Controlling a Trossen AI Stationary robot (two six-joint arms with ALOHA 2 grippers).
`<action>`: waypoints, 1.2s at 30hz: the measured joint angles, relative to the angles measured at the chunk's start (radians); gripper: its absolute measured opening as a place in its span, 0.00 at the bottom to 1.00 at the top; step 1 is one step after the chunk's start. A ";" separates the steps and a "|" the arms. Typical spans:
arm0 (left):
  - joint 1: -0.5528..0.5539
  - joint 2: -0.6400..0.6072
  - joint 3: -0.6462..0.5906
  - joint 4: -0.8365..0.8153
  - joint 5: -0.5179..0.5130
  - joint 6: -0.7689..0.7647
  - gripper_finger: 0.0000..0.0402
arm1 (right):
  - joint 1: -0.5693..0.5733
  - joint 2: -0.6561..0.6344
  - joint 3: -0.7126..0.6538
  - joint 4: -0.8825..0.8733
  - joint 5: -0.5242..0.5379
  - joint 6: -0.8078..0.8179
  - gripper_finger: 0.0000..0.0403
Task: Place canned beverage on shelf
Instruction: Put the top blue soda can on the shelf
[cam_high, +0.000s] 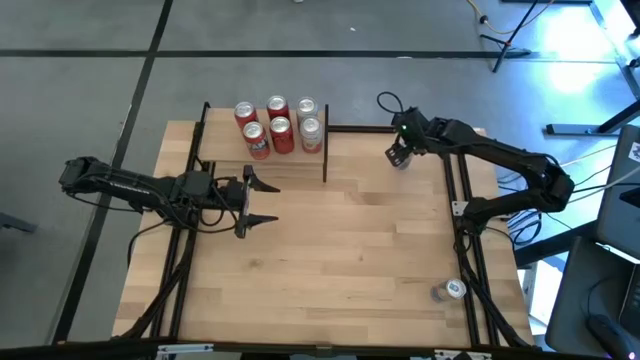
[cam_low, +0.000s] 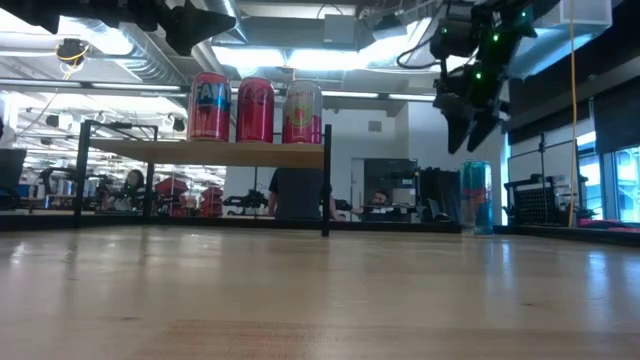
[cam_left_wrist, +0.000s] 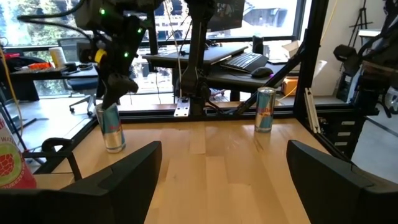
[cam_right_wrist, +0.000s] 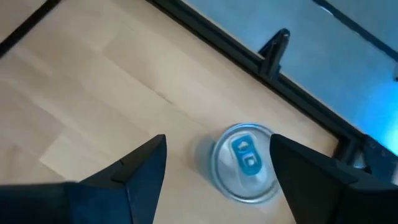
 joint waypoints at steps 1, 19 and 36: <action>0.000 0.000 0.000 0.000 0.000 0.000 0.79 | 0.000 -0.001 0.012 -0.017 0.007 0.000 0.67; 0.000 0.000 0.000 -0.002 0.003 -0.006 0.79 | -0.018 0.002 -0.034 -0.026 0.039 -0.023 0.96; 0.000 0.000 0.000 -0.001 0.004 -0.004 0.79 | -0.035 0.002 -0.122 0.077 0.001 -0.019 0.92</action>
